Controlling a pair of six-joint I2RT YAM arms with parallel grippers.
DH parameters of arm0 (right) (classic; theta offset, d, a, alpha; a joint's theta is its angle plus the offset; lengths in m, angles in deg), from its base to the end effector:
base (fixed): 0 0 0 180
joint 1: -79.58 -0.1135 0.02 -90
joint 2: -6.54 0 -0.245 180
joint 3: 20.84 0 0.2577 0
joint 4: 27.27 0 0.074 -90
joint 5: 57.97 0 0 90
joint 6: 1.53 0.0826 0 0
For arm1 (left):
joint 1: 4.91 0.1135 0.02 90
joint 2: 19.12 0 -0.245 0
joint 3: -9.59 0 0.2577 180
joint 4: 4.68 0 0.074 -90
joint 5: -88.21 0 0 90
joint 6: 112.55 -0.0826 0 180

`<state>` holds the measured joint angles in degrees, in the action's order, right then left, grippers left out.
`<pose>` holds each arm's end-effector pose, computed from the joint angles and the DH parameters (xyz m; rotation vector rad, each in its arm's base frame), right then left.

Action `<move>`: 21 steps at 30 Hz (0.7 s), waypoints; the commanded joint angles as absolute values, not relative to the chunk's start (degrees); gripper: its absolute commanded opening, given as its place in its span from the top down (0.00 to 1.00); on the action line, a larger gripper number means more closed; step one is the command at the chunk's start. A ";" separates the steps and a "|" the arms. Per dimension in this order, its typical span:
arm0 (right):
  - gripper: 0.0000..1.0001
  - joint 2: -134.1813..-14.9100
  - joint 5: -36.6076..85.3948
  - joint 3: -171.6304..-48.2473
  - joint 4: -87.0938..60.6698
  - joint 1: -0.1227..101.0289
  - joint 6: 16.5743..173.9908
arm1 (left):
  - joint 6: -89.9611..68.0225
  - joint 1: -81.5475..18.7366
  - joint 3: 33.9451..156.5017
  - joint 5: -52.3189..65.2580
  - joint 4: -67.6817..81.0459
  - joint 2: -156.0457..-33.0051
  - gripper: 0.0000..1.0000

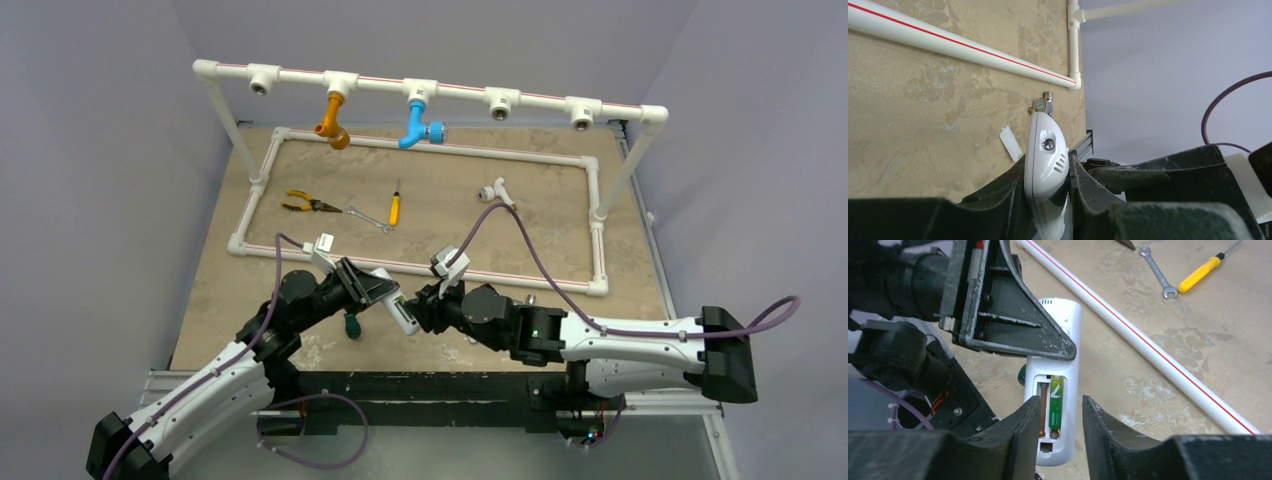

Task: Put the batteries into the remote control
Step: Load the battery into the remote control.

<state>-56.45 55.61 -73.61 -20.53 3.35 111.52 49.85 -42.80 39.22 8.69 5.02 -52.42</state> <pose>0.1048 0.2889 0.2424 -0.5880 1.8310 0.8155 0.1671 -0.1491 0.1956 -0.4731 2.0313 -1.4579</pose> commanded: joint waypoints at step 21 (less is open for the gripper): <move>0.32 -33.42 44.08 -68.89 -13.15 3.16 90.66 | 41.49 -47.76 41.57 29.22 -11.43 -65.32 1.00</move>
<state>-38.30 50.71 -70.55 -10.36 3.35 94.80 44.13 -46.36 39.22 24.73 -5.43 -63.50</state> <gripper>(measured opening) 0.713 0.245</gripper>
